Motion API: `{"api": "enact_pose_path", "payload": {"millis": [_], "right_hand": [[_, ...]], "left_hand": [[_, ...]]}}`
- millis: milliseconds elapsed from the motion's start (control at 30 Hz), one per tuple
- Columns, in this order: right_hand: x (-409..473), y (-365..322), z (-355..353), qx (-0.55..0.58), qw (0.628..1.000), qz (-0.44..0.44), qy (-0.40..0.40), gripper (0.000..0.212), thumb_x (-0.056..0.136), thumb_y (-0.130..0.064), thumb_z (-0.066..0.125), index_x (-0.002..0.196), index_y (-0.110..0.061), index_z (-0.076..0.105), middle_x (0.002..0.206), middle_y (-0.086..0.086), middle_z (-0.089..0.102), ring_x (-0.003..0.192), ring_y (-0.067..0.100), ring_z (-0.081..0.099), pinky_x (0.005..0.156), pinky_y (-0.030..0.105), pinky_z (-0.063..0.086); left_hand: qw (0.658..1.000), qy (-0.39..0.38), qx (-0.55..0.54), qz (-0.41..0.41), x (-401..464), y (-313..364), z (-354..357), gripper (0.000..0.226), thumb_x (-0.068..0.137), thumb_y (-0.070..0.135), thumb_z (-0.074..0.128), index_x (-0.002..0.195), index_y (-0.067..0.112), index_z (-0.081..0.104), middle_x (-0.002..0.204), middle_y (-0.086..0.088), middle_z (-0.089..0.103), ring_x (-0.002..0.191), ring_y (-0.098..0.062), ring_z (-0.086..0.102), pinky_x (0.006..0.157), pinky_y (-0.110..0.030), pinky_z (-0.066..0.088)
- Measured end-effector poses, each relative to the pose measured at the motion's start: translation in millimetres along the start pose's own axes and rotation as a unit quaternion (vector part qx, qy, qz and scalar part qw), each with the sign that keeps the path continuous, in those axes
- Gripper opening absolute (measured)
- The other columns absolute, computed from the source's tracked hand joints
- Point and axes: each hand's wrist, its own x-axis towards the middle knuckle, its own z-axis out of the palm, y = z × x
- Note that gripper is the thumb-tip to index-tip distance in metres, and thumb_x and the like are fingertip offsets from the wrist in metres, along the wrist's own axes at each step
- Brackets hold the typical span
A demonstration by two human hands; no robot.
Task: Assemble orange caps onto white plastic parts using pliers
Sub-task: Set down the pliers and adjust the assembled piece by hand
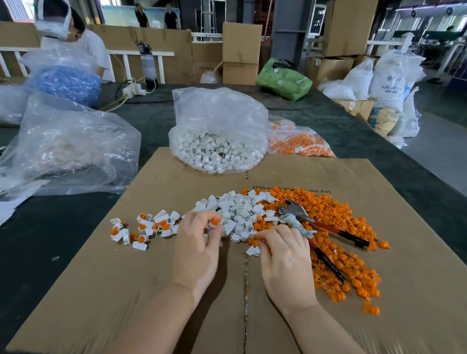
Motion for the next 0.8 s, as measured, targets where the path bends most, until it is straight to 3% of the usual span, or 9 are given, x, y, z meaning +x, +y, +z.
{"api": "enact_pose_path", "payload": {"millis": [133, 233, 400, 533, 633, 700, 800], "right_hand": [[-1.2, 1.2, 1.3, -0.014, 1.0, 0.005, 0.005, 0.021, 0.072, 0.007, 0.073, 0.082, -0.011, 0.069, 0.081, 0.001, 0.063, 0.074, 0.026, 0.057, 0.065, 0.04, 0.046], [-1.4, 1.6, 1.6, -0.026, 0.999, 0.023, 0.012, 0.02, 0.071, 0.007, 0.073, 0.081, -0.011, 0.069, 0.081, 0.002, 0.063, 0.075, 0.027, 0.059, 0.065, 0.043, 0.047], [-1.7, 2.1, 1.2, -0.044, 0.997, 0.064, 0.01, 0.019, 0.071, 0.006, 0.073, 0.078, -0.011, 0.068, 0.079, 0.002, 0.062, 0.074, 0.027, 0.058, 0.066, 0.043, 0.046], [-0.9, 1.8, 3.4, -0.061, 0.995, 0.073, 0.002, 0.019, 0.071, 0.005, 0.073, 0.077, -0.012, 0.068, 0.08, 0.002, 0.062, 0.075, 0.027, 0.058, 0.067, 0.042, 0.046], [-0.6, 1.6, 4.0, -0.065, 0.996, 0.059, 0.004, 0.019, 0.07, 0.004, 0.075, 0.078, -0.013, 0.07, 0.08, 0.002, 0.062, 0.073, 0.027, 0.059, 0.066, 0.043, 0.046], [-0.7, 1.3, 3.5, -0.072, 0.997, 0.04, 0.0, 0.024, 0.067, 0.006, 0.077, 0.079, -0.014, 0.072, 0.08, 0.002, 0.062, 0.074, 0.027, 0.059, 0.066, 0.043, 0.046], [-0.7, 0.8, 2.7, -0.09, 0.996, 0.007, -0.017, 0.034, 0.058, 0.008, 0.08, 0.08, -0.017, 0.074, 0.08, 0.003, 0.061, 0.072, 0.027, 0.058, 0.064, 0.042, 0.046]], "left_hand": [[0.986, 0.057, 0.156, -0.026, 21.0, -13.3, -17.8, 0.011, 0.088, 0.015, 0.061, 0.096, 0.022, 0.065, 0.098, 0.008, 0.038, 0.097, -0.012, 0.037, 0.083, -0.023, 0.034], [0.967, 0.06, 0.234, -0.083, 29.7, -21.3, -28.6, 0.011, 0.089, 0.017, 0.061, 0.097, 0.022, 0.066, 0.104, 0.003, 0.041, 0.104, -0.021, 0.04, 0.094, -0.039, 0.036], [0.938, 0.035, 0.317, -0.134, 32.3, -29.9, -33.9, 0.02, 0.092, 0.021, 0.055, 0.108, 0.027, 0.066, 0.118, -0.001, 0.047, 0.112, -0.025, 0.038, 0.096, -0.042, 0.033], [0.942, 0.032, 0.311, -0.121, 30.7, -25.5, -26.9, 0.03, 0.093, 0.022, 0.053, 0.121, 0.03, 0.059, 0.131, 0.003, 0.043, 0.123, -0.023, 0.028, 0.099, -0.041, 0.022], [0.959, 0.05, 0.275, -0.054, 25.0, -14.1, -15.8, 0.026, 0.088, 0.021, 0.06, 0.114, 0.028, 0.063, 0.125, 0.004, 0.048, 0.121, -0.021, 0.031, 0.094, -0.037, 0.018], [0.974, 0.029, 0.225, 0.009, 19.4, -4.7, -5.8, 0.021, 0.085, 0.016, 0.065, 0.105, 0.023, 0.067, 0.112, 0.003, 0.053, 0.111, -0.021, 0.039, 0.093, -0.036, 0.025], [0.986, -0.084, 0.124, 0.071, 5.7, 7.2, 11.5, 0.015, 0.084, 0.012, 0.066, 0.098, 0.018, 0.068, 0.095, 0.009, 0.054, 0.095, -0.012, 0.047, 0.087, -0.026, 0.039]]}}
